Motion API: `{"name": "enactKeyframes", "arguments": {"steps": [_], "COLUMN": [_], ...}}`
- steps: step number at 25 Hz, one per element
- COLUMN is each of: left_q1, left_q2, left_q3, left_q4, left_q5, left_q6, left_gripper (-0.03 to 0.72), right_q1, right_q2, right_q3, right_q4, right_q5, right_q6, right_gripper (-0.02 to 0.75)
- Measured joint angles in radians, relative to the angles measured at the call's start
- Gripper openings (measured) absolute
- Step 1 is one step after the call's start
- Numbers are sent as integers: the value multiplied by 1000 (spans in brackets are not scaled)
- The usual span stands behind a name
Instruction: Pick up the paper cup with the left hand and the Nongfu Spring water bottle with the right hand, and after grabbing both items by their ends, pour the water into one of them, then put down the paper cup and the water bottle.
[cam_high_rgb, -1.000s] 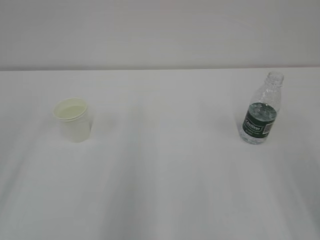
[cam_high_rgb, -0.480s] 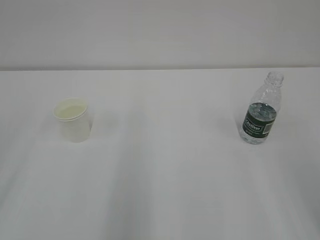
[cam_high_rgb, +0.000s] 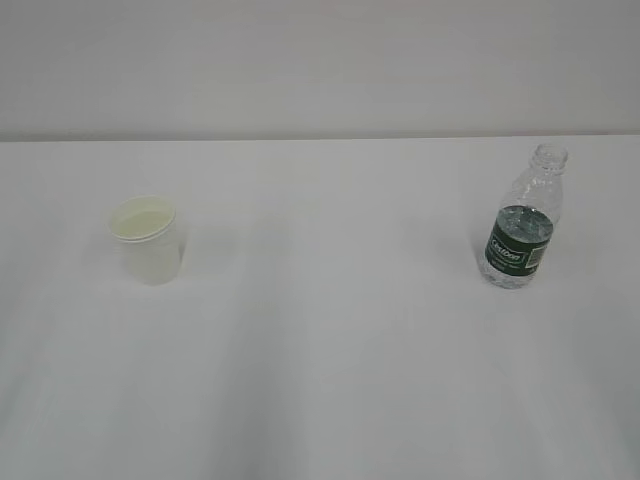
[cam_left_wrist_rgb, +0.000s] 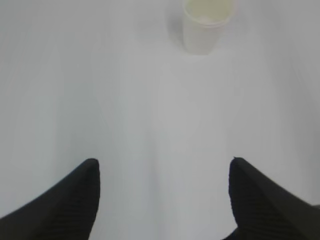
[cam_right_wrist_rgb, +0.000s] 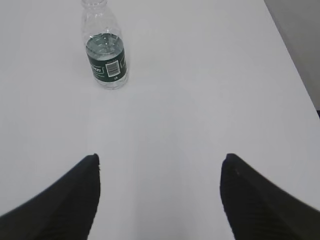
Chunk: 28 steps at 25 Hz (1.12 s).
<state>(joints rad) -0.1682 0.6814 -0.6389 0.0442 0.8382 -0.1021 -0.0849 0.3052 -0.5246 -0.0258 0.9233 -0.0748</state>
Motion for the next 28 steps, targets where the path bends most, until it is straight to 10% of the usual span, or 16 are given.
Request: {"name": "enactKeyframes", "arguments": {"steps": [28], "left_q1": [0], "left_q2": [-339], "left_q3": [64], "left_q4": [-25], "left_q5": [278], "left_q6": [0], "left_gripper": [544], "right_q1": [4], "right_q2": [-248], "right_q3": [30], "right_q4": [-5], "right_q5": [207], "right_q6": [9], "right_gripper": [548]}}
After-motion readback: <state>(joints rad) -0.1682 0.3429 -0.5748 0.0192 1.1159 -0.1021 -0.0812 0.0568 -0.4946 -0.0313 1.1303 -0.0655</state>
